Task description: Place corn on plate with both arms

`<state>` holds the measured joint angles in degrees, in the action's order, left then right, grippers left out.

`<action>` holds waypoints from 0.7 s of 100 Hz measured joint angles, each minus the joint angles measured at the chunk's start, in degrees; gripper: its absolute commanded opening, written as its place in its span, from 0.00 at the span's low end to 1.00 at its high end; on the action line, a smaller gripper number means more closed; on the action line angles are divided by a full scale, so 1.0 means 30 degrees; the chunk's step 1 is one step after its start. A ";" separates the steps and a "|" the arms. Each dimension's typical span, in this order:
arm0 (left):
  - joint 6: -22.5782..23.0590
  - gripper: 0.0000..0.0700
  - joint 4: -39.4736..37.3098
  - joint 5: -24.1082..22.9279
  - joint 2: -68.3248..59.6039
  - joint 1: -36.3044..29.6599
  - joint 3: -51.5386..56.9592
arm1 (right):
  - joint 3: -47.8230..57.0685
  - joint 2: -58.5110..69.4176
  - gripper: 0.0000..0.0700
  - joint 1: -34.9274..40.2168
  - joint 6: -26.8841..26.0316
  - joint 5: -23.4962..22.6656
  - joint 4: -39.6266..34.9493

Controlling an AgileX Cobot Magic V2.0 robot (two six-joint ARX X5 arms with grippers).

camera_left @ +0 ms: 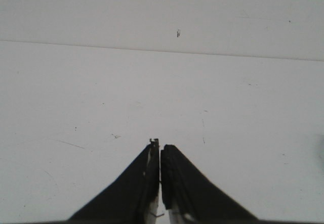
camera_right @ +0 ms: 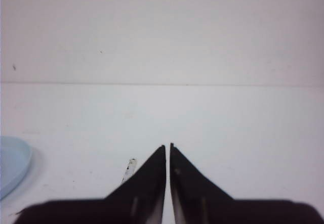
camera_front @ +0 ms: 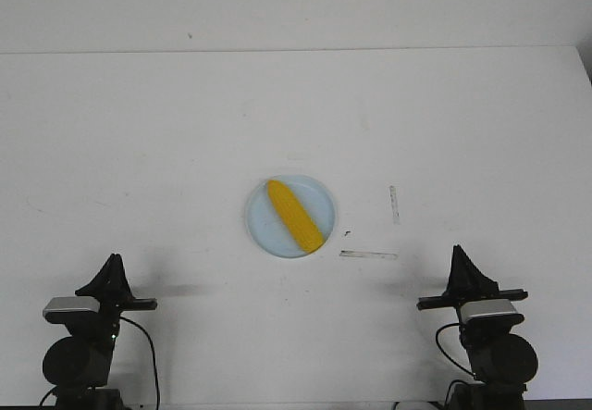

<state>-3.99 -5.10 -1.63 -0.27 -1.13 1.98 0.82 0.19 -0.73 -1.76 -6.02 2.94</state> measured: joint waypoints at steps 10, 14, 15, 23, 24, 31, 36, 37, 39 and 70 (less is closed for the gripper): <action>-0.0007 0.00 0.0007 -0.0007 0.0000 0.0000 0.0000 | 0.0000 -0.0036 0.02 0.0000 0.0007 0.0058 0.0102; -0.0007 0.00 0.0007 -0.0007 0.0000 0.0000 0.0000 | 0.0000 -0.0036 0.02 0.0000 0.0007 0.0066 0.0102; 0.0000 0.00 0.0007 -0.0007 0.0000 0.0000 0.0000 | 0.0000 -0.0036 0.02 0.0000 0.0007 0.0066 0.0102; 0.0000 0.00 0.0007 0.0000 0.0000 -0.0007 0.0000 | 0.0000 -0.0036 0.02 0.0000 0.0000 0.0153 0.0102; 0.0000 0.00 0.0000 -0.0007 0.0000 0.0000 0.0000 | 0.0000 -0.0036 0.02 0.0000 0.0000 0.0197 0.0102; 0.0000 0.00 0.0007 -0.0007 0.0000 0.0000 0.0000 | 0.0000 -0.0036 0.02 0.0007 0.0000 0.0503 0.0102; -0.0007 0.00 0.0000 0.0000 0.0000 0.0000 0.0000 | 0.0000 -0.0036 0.02 0.0007 0.0000 0.0539 0.0102; 0.0000 0.00 0.0007 0.0000 0.0000 0.0000 0.0000 | 0.0000 -0.0036 0.02 0.0007 0.0000 0.0539 0.0102; 0.0000 0.00 0.0007 -0.0007 0.0000 0.0000 0.0000 | 0.0000 -0.0036 0.02 0.0007 0.0000 0.0532 0.0102; 0.0000 0.00 0.0007 -0.0007 0.0000 -0.0007 0.0000 | 0.0000 -0.0036 0.02 0.0109 0.0007 0.0408 0.0102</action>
<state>-3.99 -5.08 -1.65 -0.27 -1.15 1.98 0.82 0.08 -0.40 -1.74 -4.80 3.25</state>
